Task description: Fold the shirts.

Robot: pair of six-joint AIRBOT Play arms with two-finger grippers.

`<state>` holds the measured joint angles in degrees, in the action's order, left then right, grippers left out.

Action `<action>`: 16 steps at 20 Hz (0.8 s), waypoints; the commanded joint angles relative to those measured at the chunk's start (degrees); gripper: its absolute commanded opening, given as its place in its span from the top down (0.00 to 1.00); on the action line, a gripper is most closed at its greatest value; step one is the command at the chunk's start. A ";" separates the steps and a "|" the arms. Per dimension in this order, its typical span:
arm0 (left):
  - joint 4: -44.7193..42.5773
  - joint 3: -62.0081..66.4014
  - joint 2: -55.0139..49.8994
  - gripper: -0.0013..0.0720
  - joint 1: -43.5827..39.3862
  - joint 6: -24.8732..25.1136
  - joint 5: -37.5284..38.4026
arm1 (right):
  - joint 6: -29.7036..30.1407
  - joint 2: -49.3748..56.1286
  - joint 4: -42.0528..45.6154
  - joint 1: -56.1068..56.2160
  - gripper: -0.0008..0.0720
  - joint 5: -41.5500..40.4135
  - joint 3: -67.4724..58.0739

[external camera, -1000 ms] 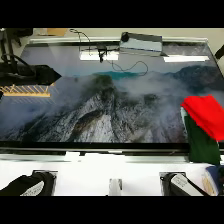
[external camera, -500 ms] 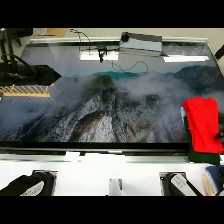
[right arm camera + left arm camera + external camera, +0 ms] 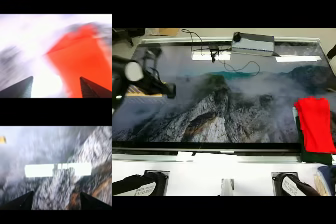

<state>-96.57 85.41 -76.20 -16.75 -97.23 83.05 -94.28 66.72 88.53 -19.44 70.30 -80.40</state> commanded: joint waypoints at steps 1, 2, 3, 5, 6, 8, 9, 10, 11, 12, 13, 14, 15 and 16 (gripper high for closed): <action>2.95 -2.84 -4.13 0.00 -1.88 -2.32 7.96 | -2.80 7.65 -5.44 14.67 0.04 11.10 -1.62; 2.03 -4.13 -2.51 0.00 -3.06 -2.56 4.96 | -2.93 9.81 -6.12 16.65 0.04 12.96 -1.62; 0.07 -5.27 -0.07 0.00 -4.37 -4.02 0.92 | -3.69 11.21 -6.10 18.21 0.04 13.70 -1.62; -4.44 -5.92 3.67 0.00 -5.66 -9.14 -4.81 | -3.89 11.56 -5.90 19.43 0.04 12.94 -1.62; -5.55 -5.90 4.55 0.00 -5.53 -10.75 -6.69 | -3.63 11.43 -5.90 19.41 0.04 12.31 -1.62; -5.64 -5.90 4.90 0.00 -4.92 -10.88 -7.82 | -3.45 11.37 -5.79 19.41 0.05 12.09 -1.62; -5.64 -5.92 4.70 0.00 -4.94 -10.86 -7.85 | -3.45 11.37 -5.92 19.41 0.05 12.09 -1.62; -5.62 -5.92 4.55 0.00 -4.96 -10.86 -7.85 | -3.45 11.37 -5.92 19.41 0.05 12.09 -1.62; -5.60 -5.92 4.39 0.00 -4.98 -10.86 -7.87 | -3.45 11.37 -5.92 19.41 0.05 12.09 -1.62; -5.46 -5.92 4.28 0.00 -4.98 -10.86 -7.87 | -3.45 11.37 -5.92 19.41 0.05 12.09 -1.62; -5.46 -5.92 4.26 0.00 -4.98 -10.86 -7.87 | -3.45 11.37 -5.92 19.41 0.05 12.11 -1.62; -5.44 -5.92 4.26 0.00 -4.98 -10.88 -7.85 | -3.45 11.37 -5.92 19.41 0.05 12.09 -1.62; -5.44 -5.92 4.26 0.00 -4.98 -10.86 -7.87 | -3.45 11.37 -5.92 19.41 0.05 12.11 -1.62; -5.44 -5.92 4.26 0.00 -4.98 -10.86 -7.87 | -3.48 11.37 -5.92 19.41 0.05 12.09 -1.62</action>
<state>-101.80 79.50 -72.01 -21.69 -107.81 75.61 -97.69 78.02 82.72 -0.19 82.24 -81.95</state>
